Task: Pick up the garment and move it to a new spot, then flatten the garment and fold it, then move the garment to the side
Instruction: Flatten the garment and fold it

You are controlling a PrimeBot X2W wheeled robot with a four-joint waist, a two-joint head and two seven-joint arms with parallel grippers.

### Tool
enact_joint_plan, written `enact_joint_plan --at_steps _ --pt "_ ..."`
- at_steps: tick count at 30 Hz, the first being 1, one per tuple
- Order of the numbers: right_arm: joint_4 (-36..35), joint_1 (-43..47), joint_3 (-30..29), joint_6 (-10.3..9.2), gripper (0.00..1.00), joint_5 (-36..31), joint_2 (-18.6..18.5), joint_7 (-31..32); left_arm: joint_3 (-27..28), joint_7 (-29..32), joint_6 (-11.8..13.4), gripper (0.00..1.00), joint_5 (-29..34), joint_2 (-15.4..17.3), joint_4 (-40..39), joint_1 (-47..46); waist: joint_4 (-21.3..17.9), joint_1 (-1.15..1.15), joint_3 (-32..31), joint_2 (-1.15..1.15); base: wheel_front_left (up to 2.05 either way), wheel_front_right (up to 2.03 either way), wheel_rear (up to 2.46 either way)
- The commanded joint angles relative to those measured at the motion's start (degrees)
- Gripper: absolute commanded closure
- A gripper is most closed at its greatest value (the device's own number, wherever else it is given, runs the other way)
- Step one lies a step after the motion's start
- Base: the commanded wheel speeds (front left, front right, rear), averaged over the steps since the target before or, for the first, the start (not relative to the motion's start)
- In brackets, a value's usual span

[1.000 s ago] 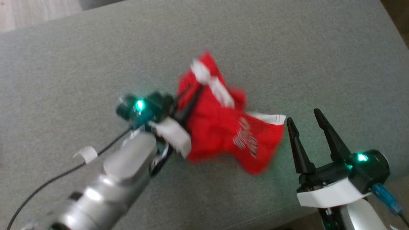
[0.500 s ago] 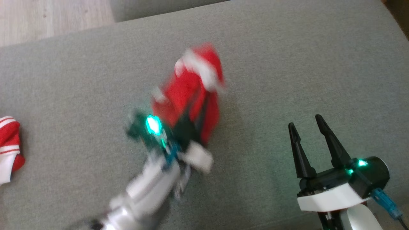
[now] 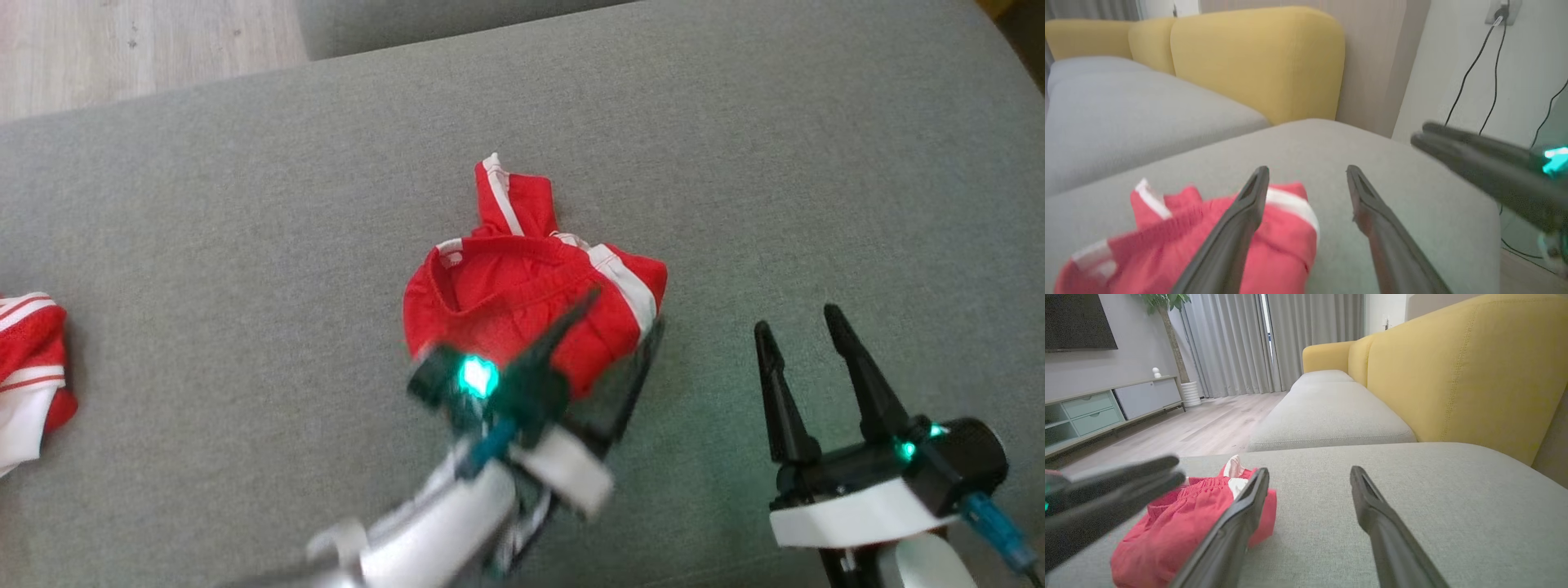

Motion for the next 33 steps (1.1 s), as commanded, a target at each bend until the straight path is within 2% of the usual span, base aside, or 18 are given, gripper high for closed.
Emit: enact_joint_plan --at_steps 1,5,9,10,14,17,22,26,33 --pt "-1.6 -0.3 0.9 -0.04 0.00 -0.4 -0.1 -0.6 2.7 1.2 -0.2 0.00 -0.1 0.5 -3.0 -5.0 0.0 0.01 0.0 0.00 0.00 0.00 0.00" --pt "-1.8 -0.7 1.3 -0.04 0.00 -0.4 0.1 -0.6 2.3 8.3 -2.7 0.00 0.3 1.2 -2.1 -12.4 -0.6 0.01 0.8 0.00 0.00 0.00 0.00" --pt "-1.8 -1.4 1.8 -0.04 0.00 -0.4 0.0 -0.6 -0.1 15.1 -6.9 0.00 -0.2 0.3 5.4 -18.6 -1.6 0.01 2.0 0.00 0.00 0.00 0.00" --pt "-1.8 -1.4 1.8 -0.04 0.00 -0.4 0.0 -0.6 -0.1 15.1 -6.9 0.00 -0.2 0.3 5.4 -18.6 -1.6 0.01 2.0 0.00 0.00 0.00 0.00" --pt "-1.6 -2.1 2.2 -0.04 0.00 -0.3 0.1 -0.6 -2.6 21.4 -12.2 0.00 -3.2 -0.5 14.1 -21.6 -2.8 0.01 3.0 0.00 0.00 0.00 0.00" --pt "-1.6 -2.2 1.7 -0.04 0.00 -0.2 0.2 -0.6 -4.1 22.4 -14.1 0.00 -4.6 -0.7 17.3 -22.1 -3.4 0.01 3.2 0.00 0.00 0.00 0.00" --pt "-1.3 -1.7 0.6 -0.04 0.00 -0.2 0.6 -0.6 -6.7 20.6 -14.3 0.00 -4.3 -0.9 18.4 -20.6 -3.3 0.01 2.8 0.00 0.00 0.00 0.00" --pt "-1.3 -1.2 0.1 -0.04 0.00 -0.2 1.2 -0.6 -8.5 19.2 -14.5 0.00 -5.2 -0.9 16.3 -17.9 -2.6 0.01 2.3 0.00 0.00 0.00 0.00" --pt "-1.3 -1.1 0.2 -0.04 0.00 -0.3 1.6 -0.6 -12.7 22.4 -15.4 0.00 -9.1 -0.9 11.8 -12.5 -1.9 0.01 1.6 0.00 0.00 0.00 0.00"
